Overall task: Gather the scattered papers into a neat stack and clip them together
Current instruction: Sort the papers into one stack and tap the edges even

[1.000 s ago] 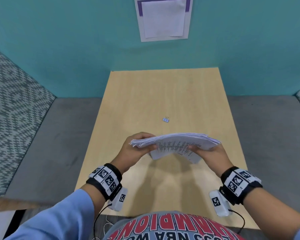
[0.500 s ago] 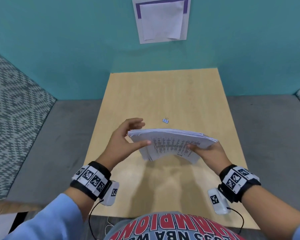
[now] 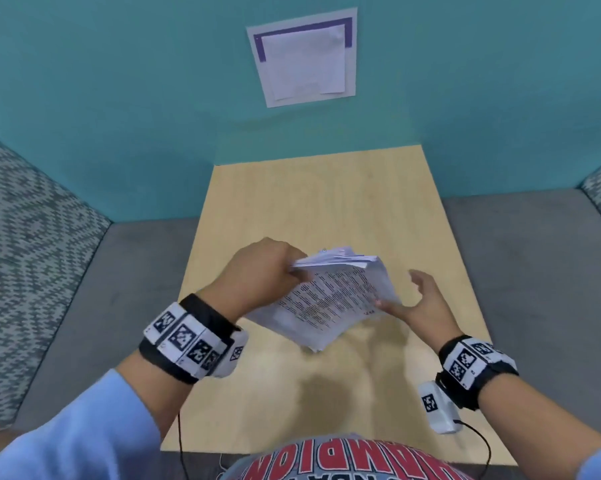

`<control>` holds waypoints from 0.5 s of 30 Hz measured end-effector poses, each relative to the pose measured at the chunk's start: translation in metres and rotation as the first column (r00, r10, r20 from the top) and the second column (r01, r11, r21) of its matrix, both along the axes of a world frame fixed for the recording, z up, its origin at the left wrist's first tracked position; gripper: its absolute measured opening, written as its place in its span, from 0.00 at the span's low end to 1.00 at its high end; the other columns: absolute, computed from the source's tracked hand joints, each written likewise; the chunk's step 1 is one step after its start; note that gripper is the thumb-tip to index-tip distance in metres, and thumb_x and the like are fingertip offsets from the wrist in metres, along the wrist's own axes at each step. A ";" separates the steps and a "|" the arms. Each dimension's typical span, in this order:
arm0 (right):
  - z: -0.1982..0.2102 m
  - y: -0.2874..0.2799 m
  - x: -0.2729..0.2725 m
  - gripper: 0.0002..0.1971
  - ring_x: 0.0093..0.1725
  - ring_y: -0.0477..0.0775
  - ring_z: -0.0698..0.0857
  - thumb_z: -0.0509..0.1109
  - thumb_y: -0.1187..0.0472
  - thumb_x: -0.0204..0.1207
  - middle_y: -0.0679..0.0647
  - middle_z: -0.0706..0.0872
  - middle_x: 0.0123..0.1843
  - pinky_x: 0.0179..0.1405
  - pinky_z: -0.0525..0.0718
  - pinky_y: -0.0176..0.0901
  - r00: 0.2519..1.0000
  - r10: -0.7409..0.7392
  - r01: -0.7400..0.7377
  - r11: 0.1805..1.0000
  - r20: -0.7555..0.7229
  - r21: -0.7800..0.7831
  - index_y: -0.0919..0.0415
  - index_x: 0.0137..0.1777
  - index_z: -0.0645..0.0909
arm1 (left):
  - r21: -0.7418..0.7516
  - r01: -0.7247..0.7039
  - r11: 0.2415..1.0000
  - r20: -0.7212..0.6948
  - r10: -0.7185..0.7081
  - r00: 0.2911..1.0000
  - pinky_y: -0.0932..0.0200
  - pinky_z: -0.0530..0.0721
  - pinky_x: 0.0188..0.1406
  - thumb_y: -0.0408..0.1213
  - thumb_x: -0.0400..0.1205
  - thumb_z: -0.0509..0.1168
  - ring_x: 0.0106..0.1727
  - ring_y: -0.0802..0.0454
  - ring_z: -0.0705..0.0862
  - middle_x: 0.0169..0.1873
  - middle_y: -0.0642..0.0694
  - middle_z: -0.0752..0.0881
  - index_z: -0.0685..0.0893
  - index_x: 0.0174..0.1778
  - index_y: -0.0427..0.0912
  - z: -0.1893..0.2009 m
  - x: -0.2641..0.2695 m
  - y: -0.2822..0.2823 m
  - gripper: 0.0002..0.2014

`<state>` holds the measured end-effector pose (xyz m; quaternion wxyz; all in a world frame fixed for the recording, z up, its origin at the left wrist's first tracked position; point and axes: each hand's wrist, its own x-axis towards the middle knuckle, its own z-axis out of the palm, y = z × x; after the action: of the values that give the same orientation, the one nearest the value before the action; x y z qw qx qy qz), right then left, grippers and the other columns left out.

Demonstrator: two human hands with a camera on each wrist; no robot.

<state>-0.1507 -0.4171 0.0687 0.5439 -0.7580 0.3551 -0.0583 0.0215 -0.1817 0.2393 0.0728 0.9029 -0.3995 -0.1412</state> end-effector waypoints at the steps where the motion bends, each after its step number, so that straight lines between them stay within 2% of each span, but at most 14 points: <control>1: -0.003 -0.007 -0.005 0.52 0.74 0.45 0.77 0.92 0.39 0.55 0.41 0.78 0.74 0.73 0.76 0.48 0.997 -0.038 0.043 0.997 -0.063 0.071 0.53 0.78 0.74 | -0.123 -0.080 0.989 -0.115 0.066 0.991 0.55 0.74 0.35 0.45 0.84 0.77 0.39 0.57 0.90 0.27 0.56 0.86 0.91 0.37 0.49 0.002 0.009 0.013 0.11; 2: -0.004 -0.012 -0.009 0.54 0.74 0.47 0.80 0.92 0.35 0.50 0.43 0.82 0.74 0.72 0.78 0.49 0.998 -0.027 0.038 0.982 -0.064 0.184 0.53 0.76 0.76 | -0.240 -0.173 0.955 -0.241 0.114 0.964 0.56 0.77 0.36 0.43 0.83 0.79 0.32 0.67 0.85 0.23 0.60 0.85 0.89 0.32 0.47 0.004 0.018 0.026 0.14; 3: -0.002 -0.015 -0.010 0.53 0.73 0.50 0.85 0.92 0.34 0.48 0.48 0.87 0.72 0.69 0.82 0.51 1.000 0.002 0.005 0.953 -0.022 0.304 0.54 0.73 0.80 | -0.333 -0.287 0.898 -0.382 0.150 0.912 0.57 0.81 0.39 0.42 0.82 0.81 0.32 0.70 0.84 0.26 0.63 0.87 0.91 0.33 0.43 0.003 0.024 0.039 0.13; 4: 0.006 -0.014 -0.010 0.49 0.70 0.54 0.88 0.91 0.36 0.50 0.52 0.90 0.71 0.66 0.85 0.52 0.999 0.035 -0.046 0.905 0.035 0.423 0.55 0.72 0.82 | -0.395 -0.404 0.825 -0.522 0.160 0.838 0.54 0.88 0.45 0.42 0.82 0.81 0.37 0.65 0.88 0.34 0.61 0.93 0.94 0.38 0.39 0.001 0.027 0.050 0.11; 5: 0.018 -0.012 -0.009 0.42 0.68 0.56 0.90 0.90 0.42 0.57 0.55 0.91 0.71 0.64 0.88 0.54 0.992 0.061 -0.109 0.851 0.109 0.513 0.57 0.72 0.83 | -0.428 -0.506 0.749 -0.638 0.146 0.756 0.46 0.93 0.55 0.41 0.80 0.82 0.45 0.55 0.94 0.44 0.52 0.98 0.96 0.45 0.37 -0.004 0.026 0.058 0.10; 6: 0.033 -0.010 -0.007 0.35 0.67 0.58 0.91 0.87 0.50 0.66 0.56 0.91 0.71 0.65 0.89 0.55 0.981 0.061 -0.155 0.812 0.182 0.563 0.59 0.73 0.84 | -0.447 -0.584 0.677 -0.710 0.129 0.693 0.39 0.93 0.64 0.40 0.79 0.82 0.54 0.45 0.97 0.51 0.45 0.99 0.97 0.51 0.36 -0.009 0.023 0.064 0.11; 7: 0.050 -0.010 -0.004 0.29 0.67 0.59 0.91 0.83 0.58 0.71 0.57 0.91 0.70 0.67 0.89 0.56 0.969 0.056 -0.188 0.801 0.241 0.568 0.62 0.72 0.84 | -0.471 -0.629 0.619 -0.741 0.109 0.663 0.36 0.92 0.68 0.40 0.78 0.81 0.60 0.41 0.96 0.56 0.42 0.98 0.97 0.55 0.38 -0.016 0.020 0.069 0.13; 8: 0.063 -0.012 -0.001 0.25 0.66 0.59 0.92 0.80 0.63 0.73 0.57 0.92 0.68 0.67 0.89 0.54 0.958 0.053 -0.206 0.814 0.283 0.544 0.63 0.71 0.86 | -0.504 -0.653 0.565 -0.753 0.084 0.653 0.39 0.92 0.69 0.38 0.77 0.80 0.62 0.42 0.96 0.58 0.43 0.98 0.97 0.57 0.42 -0.024 0.018 0.071 0.13; 10: 0.078 -0.018 0.001 0.20 0.62 0.54 0.94 0.80 0.67 0.73 0.54 0.94 0.64 0.62 0.91 0.45 0.938 0.061 -0.217 0.872 0.342 0.439 0.61 0.65 0.89 | -0.563 -0.671 0.482 -0.758 0.022 0.652 0.53 0.93 0.62 0.35 0.76 0.80 0.62 0.51 0.95 0.59 0.49 0.97 0.96 0.59 0.50 -0.043 0.012 0.074 0.15; 12: 0.072 -0.021 0.003 0.17 0.57 0.45 0.94 0.82 0.69 0.73 0.47 0.96 0.57 0.54 0.91 0.35 0.942 0.088 -0.195 0.929 0.325 0.314 0.55 0.59 0.91 | -0.573 -0.657 0.491 -0.752 0.005 0.659 0.60 0.92 0.56 0.32 0.74 0.82 0.60 0.56 0.94 0.59 0.52 0.97 0.93 0.61 0.53 -0.068 0.010 0.077 0.20; 14: 0.043 -0.019 0.001 0.18 0.55 0.40 0.94 0.85 0.68 0.71 0.41 0.97 0.54 0.55 0.89 0.35 0.964 0.082 -0.149 0.954 0.254 0.260 0.50 0.57 0.91 | -0.486 -0.645 0.589 -0.785 0.031 0.619 0.60 0.92 0.57 0.27 0.73 0.84 0.63 0.57 0.94 0.61 0.52 0.96 0.92 0.66 0.52 -0.106 0.009 0.080 0.26; 15: 0.024 -0.018 0.001 0.19 0.56 0.43 0.94 0.87 0.65 0.70 0.43 0.97 0.54 0.56 0.89 0.38 0.978 0.080 -0.126 0.962 0.192 0.243 0.50 0.58 0.91 | -0.417 -0.643 0.642 -0.814 0.052 0.579 0.59 0.93 0.59 0.25 0.75 0.84 0.65 0.56 0.93 0.62 0.54 0.96 0.90 0.69 0.52 -0.127 0.008 0.080 0.28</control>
<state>-0.1496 -0.4347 0.0925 0.6687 -0.6913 0.2688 -0.0522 0.0297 -0.1018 0.1121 0.5803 0.7336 -0.1520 -0.3193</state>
